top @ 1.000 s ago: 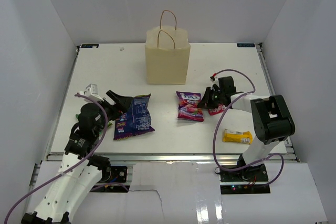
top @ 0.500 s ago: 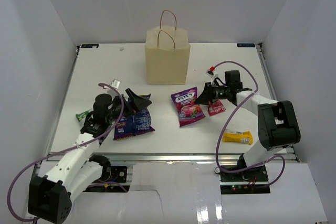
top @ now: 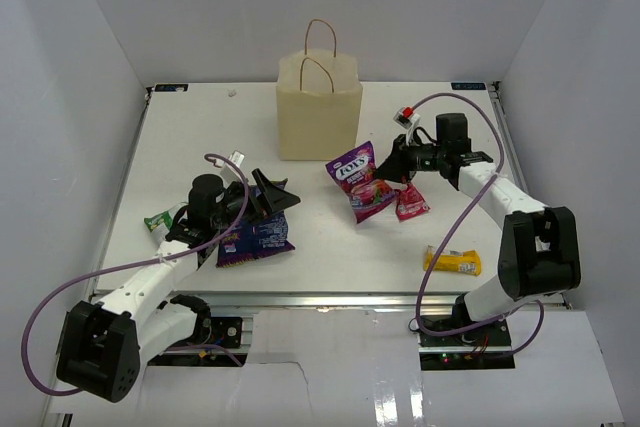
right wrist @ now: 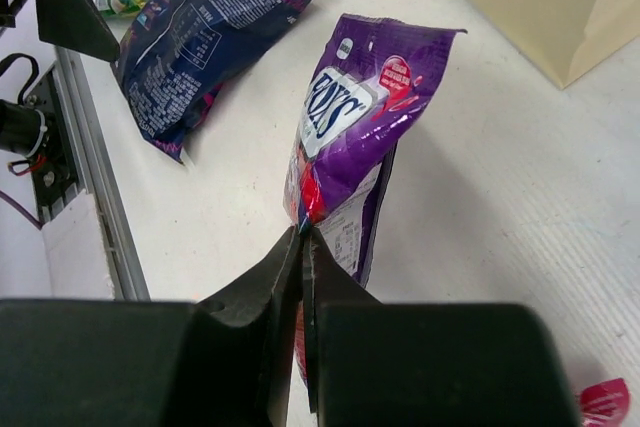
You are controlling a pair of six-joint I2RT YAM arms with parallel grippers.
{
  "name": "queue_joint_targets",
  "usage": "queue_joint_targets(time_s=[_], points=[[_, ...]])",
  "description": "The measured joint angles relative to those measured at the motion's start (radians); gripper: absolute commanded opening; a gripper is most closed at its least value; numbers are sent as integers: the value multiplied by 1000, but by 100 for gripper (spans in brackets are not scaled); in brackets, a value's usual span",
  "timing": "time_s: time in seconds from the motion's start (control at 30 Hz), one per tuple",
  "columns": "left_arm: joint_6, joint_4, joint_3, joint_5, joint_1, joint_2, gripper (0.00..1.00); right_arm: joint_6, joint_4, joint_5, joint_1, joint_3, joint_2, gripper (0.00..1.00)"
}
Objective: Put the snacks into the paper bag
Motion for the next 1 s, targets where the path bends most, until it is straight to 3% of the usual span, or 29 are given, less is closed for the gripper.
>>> queue_joint_targets(time_s=[0.37, 0.67, 1.0], points=[[0, 30, 0, 13, -3, -2, 98, -56, -74, 2, -27, 166, -22, 8], [0, 39, 0, 29, -3, 0, 98, -108, -151, 24, -29, 167, -24, 8], [-8, 66, 0, 44, -6, 24, 98, -259, -258, 170, -10, 142, 40, 8]])
